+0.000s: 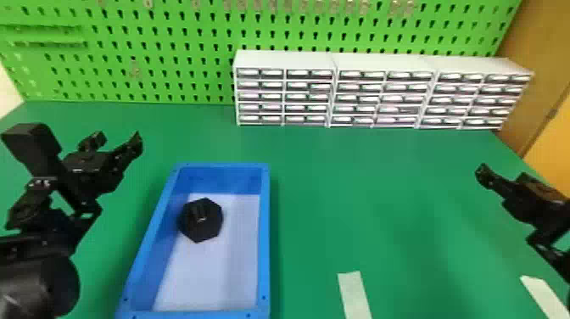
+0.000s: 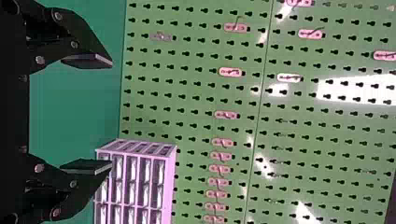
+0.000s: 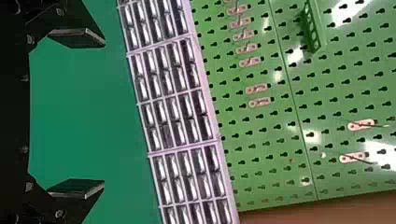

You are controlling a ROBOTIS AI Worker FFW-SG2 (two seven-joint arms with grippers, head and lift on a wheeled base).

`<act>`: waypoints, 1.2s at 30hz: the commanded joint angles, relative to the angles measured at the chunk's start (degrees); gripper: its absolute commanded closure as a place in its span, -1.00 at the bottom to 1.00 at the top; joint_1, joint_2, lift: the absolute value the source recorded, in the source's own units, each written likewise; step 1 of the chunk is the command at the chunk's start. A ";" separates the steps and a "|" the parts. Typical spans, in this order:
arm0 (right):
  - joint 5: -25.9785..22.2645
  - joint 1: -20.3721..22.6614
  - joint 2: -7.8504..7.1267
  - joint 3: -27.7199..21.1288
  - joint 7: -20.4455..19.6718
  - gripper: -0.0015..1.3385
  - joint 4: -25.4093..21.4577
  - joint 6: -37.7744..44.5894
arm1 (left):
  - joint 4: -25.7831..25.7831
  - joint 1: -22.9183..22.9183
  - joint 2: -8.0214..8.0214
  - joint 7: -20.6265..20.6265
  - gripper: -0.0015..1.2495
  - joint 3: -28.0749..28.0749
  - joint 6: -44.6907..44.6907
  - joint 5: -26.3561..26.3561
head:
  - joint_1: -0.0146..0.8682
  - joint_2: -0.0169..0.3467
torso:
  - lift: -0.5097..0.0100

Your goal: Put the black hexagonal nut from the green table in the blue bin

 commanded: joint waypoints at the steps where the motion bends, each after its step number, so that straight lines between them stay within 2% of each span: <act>1: 0.00 0.00 0.09 0.00 0.00 -0.66 0.00 0.00 | 0.00 0.02 0.00 0.00 -0.22 0.00 -0.07 0.09 | 0.60 -0.86 | 0.59; 22: 0.26 0.18 0.70 1.14 0.00 -0.66 1.14 -1.84 | 0.00 0.11 0.00 0.00 -0.22 0.26 -0.07 0.09 | 0.60 -0.86 | 0.59; 29: -0.88 -0.52 0.18 2.90 2.46 -0.66 3.60 -2.46 | 0.09 0.20 0.00 0.09 -0.22 0.26 0.01 0.09 | 0.60 -0.86 | 0.59; 36: -0.79 -0.79 0.18 3.78 2.99 -0.66 4.75 -3.07 | 0.09 0.11 0.00 0.09 -0.22 0.00 0.01 0.09 | 0.60 -0.86 | 0.59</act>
